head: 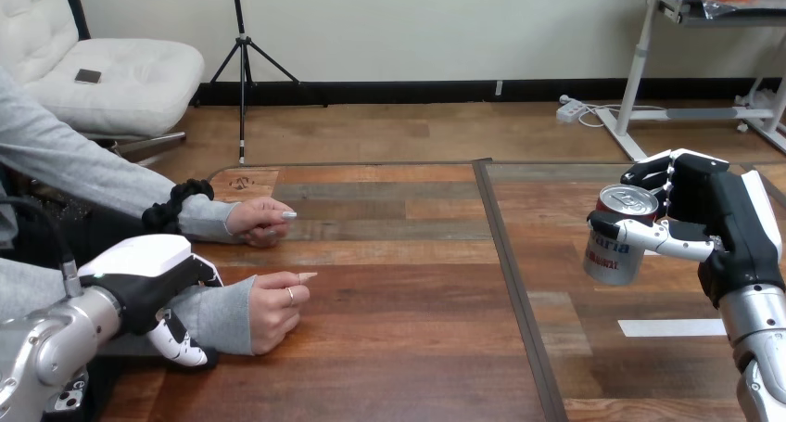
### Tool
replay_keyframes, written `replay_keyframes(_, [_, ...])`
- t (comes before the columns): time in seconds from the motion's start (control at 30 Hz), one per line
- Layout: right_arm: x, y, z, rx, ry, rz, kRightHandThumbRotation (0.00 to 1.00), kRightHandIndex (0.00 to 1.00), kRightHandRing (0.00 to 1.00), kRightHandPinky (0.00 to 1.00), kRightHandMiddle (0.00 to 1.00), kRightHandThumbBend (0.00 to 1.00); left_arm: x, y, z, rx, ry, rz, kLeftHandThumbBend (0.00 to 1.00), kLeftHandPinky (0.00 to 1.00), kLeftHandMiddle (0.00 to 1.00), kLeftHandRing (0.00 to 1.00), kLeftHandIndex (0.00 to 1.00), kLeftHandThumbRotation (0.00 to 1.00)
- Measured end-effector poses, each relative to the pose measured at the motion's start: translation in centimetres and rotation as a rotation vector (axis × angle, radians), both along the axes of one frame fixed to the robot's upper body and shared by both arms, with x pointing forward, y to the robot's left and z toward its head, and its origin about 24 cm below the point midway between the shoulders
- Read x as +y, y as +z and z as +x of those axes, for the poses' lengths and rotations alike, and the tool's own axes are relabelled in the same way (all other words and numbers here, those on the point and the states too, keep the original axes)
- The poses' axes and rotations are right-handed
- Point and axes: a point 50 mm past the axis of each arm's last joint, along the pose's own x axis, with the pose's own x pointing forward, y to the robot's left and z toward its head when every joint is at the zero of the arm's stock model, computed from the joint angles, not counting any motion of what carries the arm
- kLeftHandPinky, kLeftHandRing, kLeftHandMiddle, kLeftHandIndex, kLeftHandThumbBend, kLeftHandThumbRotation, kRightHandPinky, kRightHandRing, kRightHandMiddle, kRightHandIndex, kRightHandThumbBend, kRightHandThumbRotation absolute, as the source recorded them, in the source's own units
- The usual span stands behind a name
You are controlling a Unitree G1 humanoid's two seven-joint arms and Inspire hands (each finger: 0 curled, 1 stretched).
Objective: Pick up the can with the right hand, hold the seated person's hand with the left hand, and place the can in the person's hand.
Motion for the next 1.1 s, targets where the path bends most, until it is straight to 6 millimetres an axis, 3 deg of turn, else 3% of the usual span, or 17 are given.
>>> replay_keyframes(0.37, [-0.01, 0.01, 0.0, -0.001, -0.001, 0.001, 0.0, 0.4, 0.28, 0.23, 0.39, 0.88, -0.12, 0.11, 0.15, 0.0, -0.01, 0.015, 0.86, 0.26, 0.48, 0.36, 0.51, 0.0])
replay_keyframes(0.6, [-0.01, 0.0, 0.0, -0.001, -0.007, -0.003, 0.0, 0.4, 0.28, 0.23, 0.4, 0.88, -0.16, 0.17, 0.21, -0.017, -0.013, 0.021, 0.81, 0.26, 0.47, 0.36, 0.48, 0.0])
replay_keyframes(1.1, [-0.02, 0.01, 0.0, -0.001, -0.007, -0.002, 0.0, 0.4, 0.28, 0.24, 0.39, 0.89, -0.37, 0.15, 0.08, -0.076, -0.043, 0.009, 0.82, 0.22, 0.41, 0.31, 0.44, 0.0])
